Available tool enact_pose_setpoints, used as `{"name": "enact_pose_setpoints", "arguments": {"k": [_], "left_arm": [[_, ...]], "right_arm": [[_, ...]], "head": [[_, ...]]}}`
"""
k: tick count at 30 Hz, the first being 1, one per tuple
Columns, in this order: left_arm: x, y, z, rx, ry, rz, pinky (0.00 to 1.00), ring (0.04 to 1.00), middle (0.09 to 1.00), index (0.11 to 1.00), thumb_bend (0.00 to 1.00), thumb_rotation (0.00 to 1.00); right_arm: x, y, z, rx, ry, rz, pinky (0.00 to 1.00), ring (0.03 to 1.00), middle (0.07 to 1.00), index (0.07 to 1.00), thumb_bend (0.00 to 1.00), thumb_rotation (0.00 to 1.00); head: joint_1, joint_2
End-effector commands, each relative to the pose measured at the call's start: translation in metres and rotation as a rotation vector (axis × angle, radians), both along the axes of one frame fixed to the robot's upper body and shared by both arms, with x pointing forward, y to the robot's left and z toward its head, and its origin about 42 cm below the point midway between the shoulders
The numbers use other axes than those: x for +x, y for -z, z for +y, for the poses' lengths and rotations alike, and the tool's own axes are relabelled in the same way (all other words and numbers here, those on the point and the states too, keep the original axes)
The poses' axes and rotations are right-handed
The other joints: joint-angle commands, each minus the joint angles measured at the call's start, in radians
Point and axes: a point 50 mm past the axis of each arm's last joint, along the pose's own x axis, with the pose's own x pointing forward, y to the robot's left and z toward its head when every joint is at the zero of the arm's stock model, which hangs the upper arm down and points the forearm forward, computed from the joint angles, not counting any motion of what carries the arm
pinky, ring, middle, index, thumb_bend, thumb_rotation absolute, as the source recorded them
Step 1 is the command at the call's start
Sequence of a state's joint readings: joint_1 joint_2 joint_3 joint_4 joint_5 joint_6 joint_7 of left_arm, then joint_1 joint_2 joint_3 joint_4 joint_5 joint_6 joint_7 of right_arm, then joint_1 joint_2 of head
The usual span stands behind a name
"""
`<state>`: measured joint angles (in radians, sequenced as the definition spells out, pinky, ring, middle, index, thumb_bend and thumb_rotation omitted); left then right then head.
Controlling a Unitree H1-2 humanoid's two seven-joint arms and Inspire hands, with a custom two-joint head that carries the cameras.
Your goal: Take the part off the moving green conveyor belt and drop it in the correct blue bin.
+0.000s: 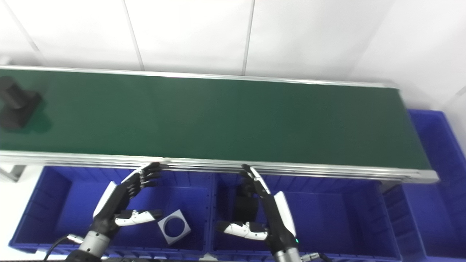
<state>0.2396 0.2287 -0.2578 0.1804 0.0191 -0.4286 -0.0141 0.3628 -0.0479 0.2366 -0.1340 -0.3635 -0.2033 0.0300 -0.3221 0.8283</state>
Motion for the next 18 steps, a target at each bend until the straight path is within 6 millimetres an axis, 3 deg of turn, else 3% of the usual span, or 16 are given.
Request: {"name": "enact_pose_setpoints", "arguments": {"k": [1, 7, 18], "left_arm": [[0.007, -0.009, 0.001, -0.017, 0.021, -0.062, 0.76, 0.819, 0.85, 0.852, 0.9, 0.39], [0.006, -0.009, -0.005, -0.019, 0.034, -0.064, 0.75, 0.813, 0.845, 0.847, 0.9, 0.39], [0.005, -0.007, -0.019, -0.007, 0.031, -0.072, 0.74, 0.806, 0.845, 0.844, 0.9, 0.38]], "right_arm": [[0.005, -0.008, 0.002, -0.003, 0.012, -0.031, 0.8, 0.852, 0.876, 0.932, 0.85, 0.41], [0.004, -0.007, -0.004, 0.013, 0.015, -0.034, 0.81, 0.857, 0.878, 0.934, 0.85, 0.39], [0.001, -0.006, -0.015, 0.015, 0.013, -0.03, 0.79, 0.844, 0.881, 0.935, 0.86, 0.41]], "head": [[0.005, 0.002], [0.06, 0.003], [0.091, -0.011]]}}
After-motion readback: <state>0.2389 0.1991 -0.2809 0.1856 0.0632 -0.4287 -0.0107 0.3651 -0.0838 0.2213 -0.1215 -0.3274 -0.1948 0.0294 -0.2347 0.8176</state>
